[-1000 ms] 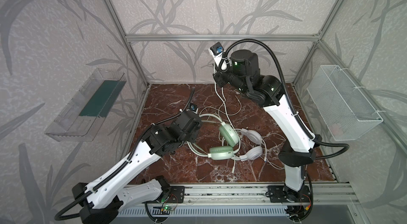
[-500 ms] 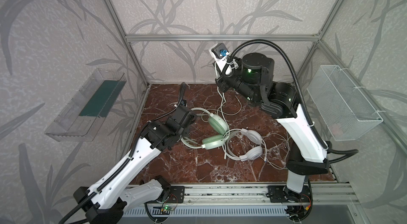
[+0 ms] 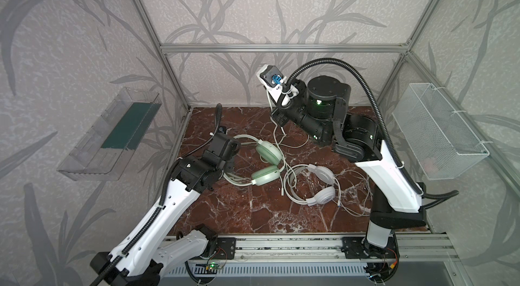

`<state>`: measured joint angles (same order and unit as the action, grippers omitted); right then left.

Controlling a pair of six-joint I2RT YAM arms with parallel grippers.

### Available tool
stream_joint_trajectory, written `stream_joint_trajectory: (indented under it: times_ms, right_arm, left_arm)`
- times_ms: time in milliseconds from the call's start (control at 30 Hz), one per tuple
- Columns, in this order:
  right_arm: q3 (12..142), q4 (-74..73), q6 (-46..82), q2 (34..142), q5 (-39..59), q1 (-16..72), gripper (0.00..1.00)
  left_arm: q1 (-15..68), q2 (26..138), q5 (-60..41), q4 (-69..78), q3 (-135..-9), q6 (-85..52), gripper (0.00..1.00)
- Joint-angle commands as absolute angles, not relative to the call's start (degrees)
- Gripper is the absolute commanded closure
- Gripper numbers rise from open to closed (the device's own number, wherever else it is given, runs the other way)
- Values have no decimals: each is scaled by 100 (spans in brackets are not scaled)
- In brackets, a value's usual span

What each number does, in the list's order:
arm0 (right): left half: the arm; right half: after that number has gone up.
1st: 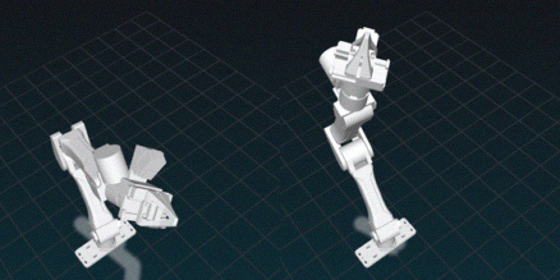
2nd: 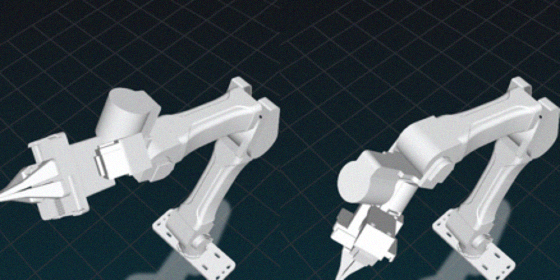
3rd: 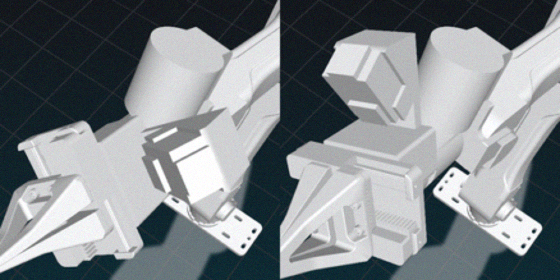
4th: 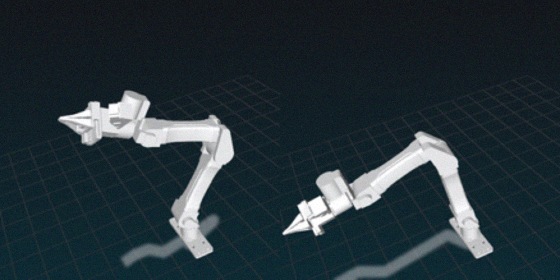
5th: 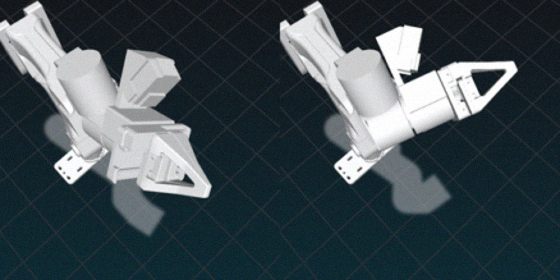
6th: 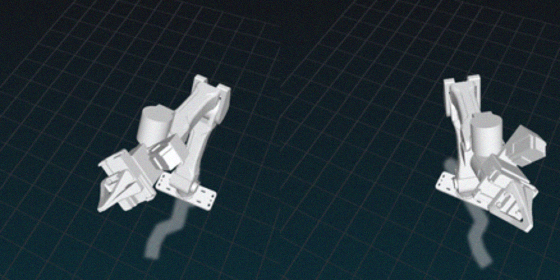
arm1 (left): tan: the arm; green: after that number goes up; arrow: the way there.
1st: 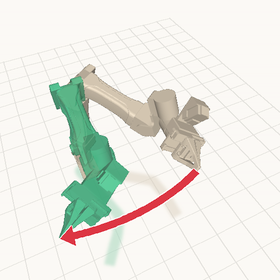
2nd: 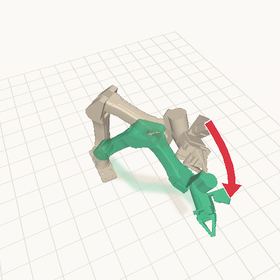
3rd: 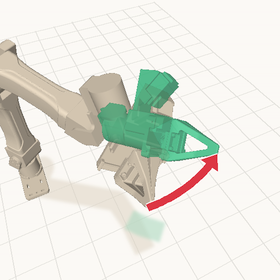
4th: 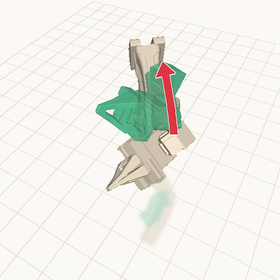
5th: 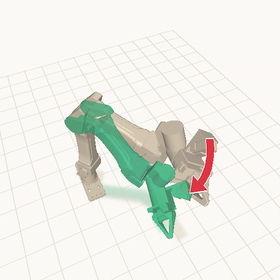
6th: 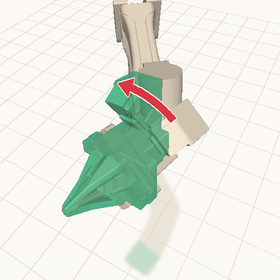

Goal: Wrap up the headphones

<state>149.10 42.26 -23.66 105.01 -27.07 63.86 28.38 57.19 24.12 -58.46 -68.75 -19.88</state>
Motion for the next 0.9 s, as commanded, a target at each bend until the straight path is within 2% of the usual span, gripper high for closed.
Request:
stream_joint_trajectory:
  times_ms: [0,133,200,367,467,733,867]
  right_arm:
    - [14802,3933,-2527,10158,-2809,6372,100]
    - [14573,3871,-2731,10075,-2435,6513,100]
    - [14674,3868,-2979,10169,-2521,6612,100]
    - [14565,3831,-3286,10058,-2663,6706,100]
    - [14124,3603,-3424,9809,-2672,6706,100]
    - [13447,3727,-3444,9120,-2227,6715,100]
    - [13219,3959,-3498,8922,-1938,6730,100]
  left_arm:
    - [2563,5387,2159,-5401,-6865,-2083,100]
    - [2551,5605,936,-5177,-6742,-1914,100]
    - [2565,5666,696,-5155,-6689,-1908,100]
    - [2524,5526,1931,-5398,-6645,-2002,100]
    - [2360,5254,2231,-5441,-6662,-2056,100]
    - [1871,5104,2566,-5328,-6867,-2139,100]
    - [1736,5288,2420,-5282,-7116,-2108,100]
